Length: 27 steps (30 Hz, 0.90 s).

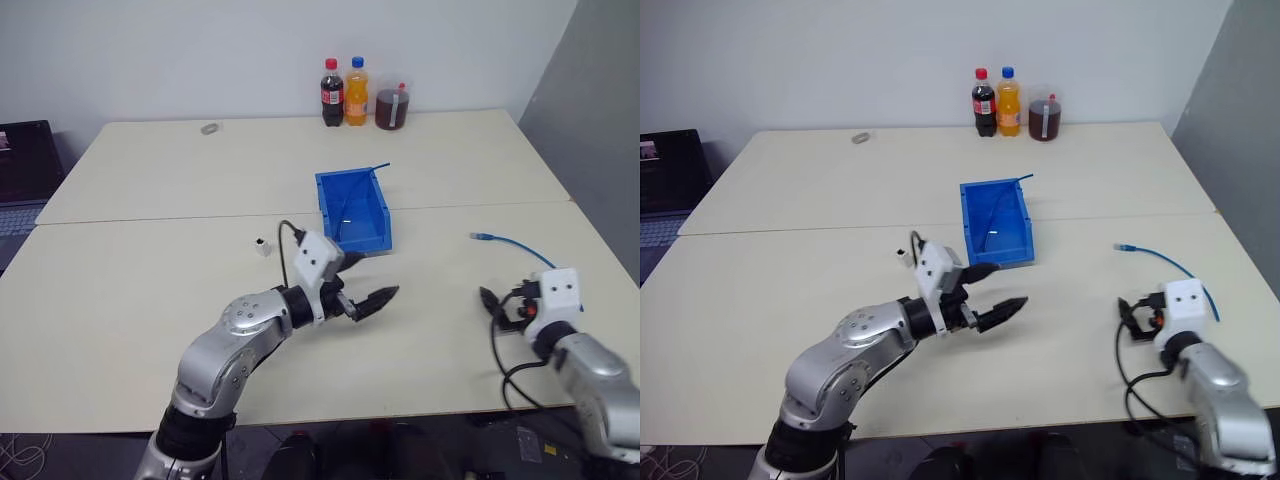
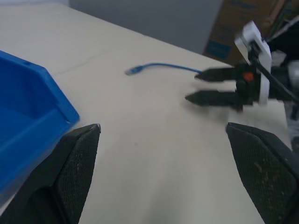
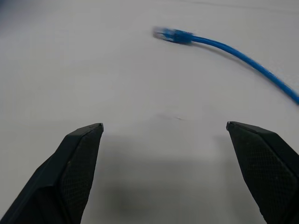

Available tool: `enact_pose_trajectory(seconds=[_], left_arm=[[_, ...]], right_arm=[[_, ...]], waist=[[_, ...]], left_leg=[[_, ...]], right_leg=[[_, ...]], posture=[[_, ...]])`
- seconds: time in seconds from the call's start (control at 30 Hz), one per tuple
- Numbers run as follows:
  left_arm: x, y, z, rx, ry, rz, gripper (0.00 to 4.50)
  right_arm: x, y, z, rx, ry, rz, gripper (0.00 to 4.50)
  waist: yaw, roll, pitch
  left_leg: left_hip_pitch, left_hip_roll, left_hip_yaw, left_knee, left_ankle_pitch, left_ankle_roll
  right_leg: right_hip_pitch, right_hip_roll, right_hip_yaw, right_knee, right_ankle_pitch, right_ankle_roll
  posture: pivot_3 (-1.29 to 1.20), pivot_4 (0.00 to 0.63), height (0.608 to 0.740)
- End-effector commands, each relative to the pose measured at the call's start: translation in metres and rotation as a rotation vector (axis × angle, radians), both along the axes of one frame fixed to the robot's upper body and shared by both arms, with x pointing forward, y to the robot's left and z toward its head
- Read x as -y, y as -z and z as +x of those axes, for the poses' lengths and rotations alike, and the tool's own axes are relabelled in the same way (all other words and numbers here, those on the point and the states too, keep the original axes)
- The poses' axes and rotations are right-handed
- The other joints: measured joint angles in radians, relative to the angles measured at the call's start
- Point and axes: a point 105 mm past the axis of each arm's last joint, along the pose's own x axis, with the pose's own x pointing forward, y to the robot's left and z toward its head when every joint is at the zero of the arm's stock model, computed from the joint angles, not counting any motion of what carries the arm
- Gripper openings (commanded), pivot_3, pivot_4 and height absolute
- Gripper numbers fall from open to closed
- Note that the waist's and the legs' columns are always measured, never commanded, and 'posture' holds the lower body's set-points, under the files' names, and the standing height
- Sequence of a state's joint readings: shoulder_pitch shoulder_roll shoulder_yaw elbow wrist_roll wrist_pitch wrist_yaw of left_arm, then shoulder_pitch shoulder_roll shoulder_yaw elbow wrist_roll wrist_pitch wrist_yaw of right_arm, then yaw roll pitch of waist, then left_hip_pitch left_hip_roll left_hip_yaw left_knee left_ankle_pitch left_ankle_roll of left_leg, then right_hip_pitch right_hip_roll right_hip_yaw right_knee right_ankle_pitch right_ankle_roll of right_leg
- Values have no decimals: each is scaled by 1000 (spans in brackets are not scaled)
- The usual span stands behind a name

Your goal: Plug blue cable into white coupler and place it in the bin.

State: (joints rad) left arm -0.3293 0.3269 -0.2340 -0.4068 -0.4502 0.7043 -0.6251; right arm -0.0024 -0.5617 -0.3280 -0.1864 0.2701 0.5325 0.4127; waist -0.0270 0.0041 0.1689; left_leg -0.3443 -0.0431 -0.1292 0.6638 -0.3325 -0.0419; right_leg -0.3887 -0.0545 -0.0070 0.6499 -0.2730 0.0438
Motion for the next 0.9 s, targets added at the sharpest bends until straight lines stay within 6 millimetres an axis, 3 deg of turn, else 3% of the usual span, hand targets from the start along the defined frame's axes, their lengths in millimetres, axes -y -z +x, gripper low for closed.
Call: enact_pose_trajectory(seconds=[0.03, 0.27, 0.4, 0.57, 0.83, 0.87, 0.9], left_arm=[[12, -12, -1, 97, 133, 13, 4485], [13, -10, 3, 140, 176, 32, 4485], [9, -9, 2, 140, 173, 37, 4485], [5, -6, -1, 143, 164, 46, 4485], [1, -6, 0, 148, 141, 44, 4485], [1, -7, 0, 150, 138, 40, 4500], [1, -8, 1, 153, 134, 39, 4500]], right_arm=[[40, -21, 14, 21, -64, -48, 4500], [71, -10, 42, -121, -196, -133, 4500], [64, -3, 53, -209, -282, -76, 4500], [71, -10, 71, -201, -197, -77, 4500], [69, 9, 64, -339, -173, 22, 4500], [68, 10, 64, -343, -180, 45, 4136], [67, 10, 63, -345, -182, 55, 4065]], waist=[[0, 0, 1], [-5, 0, 1], [-7, 0, 1], [-4, 0, 1], [-2, -1, 1], [-2, -1, 1], [-1, -1, 1]], left_leg=[[-1, -1, 2, 1, 0, 0], [0, 1, 7, 1, 1, 2], [0, 1, 8, 2, 1, 2], [1, 1, 10, 3, 1, 2], [1, 0, 15, 4, 2, 2], [1, 0, 16, 4, 2, 2], [1, 0, 17, 4, 1, 2]], right_leg=[[0, -1, 0, 0, 1, 0], [1, 0, 0, 0, 2, -1], [0, -1, 2, 0, 4, -1], [0, -1, 6, -1, 5, -1], [0, -1, 18, -3, 7, 2], [0, -1, 19, -3, 8, 3], [0, -1, 20, -3, 8, 3]], posture=[[0, 150, 740], [0, 150, 740], [0, 150, 740], [0, 150, 740], [0, 150, 740], [0, 150, 740], [0, 150, 740]])
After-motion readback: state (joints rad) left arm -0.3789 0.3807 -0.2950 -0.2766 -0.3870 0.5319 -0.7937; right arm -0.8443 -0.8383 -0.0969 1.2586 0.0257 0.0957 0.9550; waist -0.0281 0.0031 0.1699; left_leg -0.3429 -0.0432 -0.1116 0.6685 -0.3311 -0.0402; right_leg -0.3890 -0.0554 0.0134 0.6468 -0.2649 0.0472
